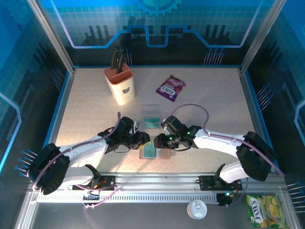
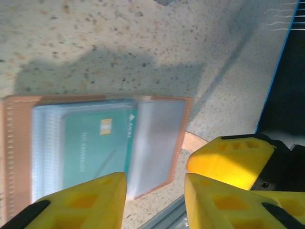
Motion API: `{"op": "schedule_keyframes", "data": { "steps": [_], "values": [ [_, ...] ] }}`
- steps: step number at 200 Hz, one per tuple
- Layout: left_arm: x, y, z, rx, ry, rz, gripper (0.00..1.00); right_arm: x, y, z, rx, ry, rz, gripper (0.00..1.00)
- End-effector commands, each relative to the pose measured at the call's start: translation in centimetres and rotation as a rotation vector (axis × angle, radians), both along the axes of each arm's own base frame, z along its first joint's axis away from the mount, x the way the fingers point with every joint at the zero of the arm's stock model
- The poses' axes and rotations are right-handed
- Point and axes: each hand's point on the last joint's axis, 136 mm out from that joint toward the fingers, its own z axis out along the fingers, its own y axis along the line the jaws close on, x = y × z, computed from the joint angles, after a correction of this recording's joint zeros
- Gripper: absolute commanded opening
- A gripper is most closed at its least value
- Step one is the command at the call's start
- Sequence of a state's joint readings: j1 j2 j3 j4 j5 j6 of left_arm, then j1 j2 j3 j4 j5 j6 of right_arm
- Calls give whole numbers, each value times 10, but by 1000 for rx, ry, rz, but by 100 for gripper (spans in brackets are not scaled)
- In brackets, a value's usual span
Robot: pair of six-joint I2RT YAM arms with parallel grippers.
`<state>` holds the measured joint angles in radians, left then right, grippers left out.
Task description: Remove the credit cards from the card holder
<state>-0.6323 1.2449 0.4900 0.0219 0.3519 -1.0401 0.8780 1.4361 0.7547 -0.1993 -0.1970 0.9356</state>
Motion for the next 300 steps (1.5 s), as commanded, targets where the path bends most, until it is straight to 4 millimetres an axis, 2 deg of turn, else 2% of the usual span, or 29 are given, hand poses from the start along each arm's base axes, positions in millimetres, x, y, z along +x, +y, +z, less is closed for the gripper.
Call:
{"op": "schedule_keyframes", "data": {
  "steps": [1, 41, 105, 165, 236, 300],
  "values": [
    [-5, 13, -11, 43, 6, 7, 33, -3, 17, 3, 26, 9, 22, 42],
    [-11, 14, -26, 57, 39, -7, 25, -8, 26, -8, 12, 26, 45, 43],
    [-16, 19, -39, 83, 60, -10, 15, -12, 23, -28, -18, 56, 42, 43],
    [-17, 18, -46, 75, 75, -11, 14, -10, 21, -29, -24, 49, 35, 42],
    [-21, 21, -58, 87, 102, -1, 13, -8, 29, -23, 5, 43, 51, 41],
    [-27, 29, -65, 130, 120, 2, 13, -8, 30, -31, -7, 61, 55, 41]
  ]
}}
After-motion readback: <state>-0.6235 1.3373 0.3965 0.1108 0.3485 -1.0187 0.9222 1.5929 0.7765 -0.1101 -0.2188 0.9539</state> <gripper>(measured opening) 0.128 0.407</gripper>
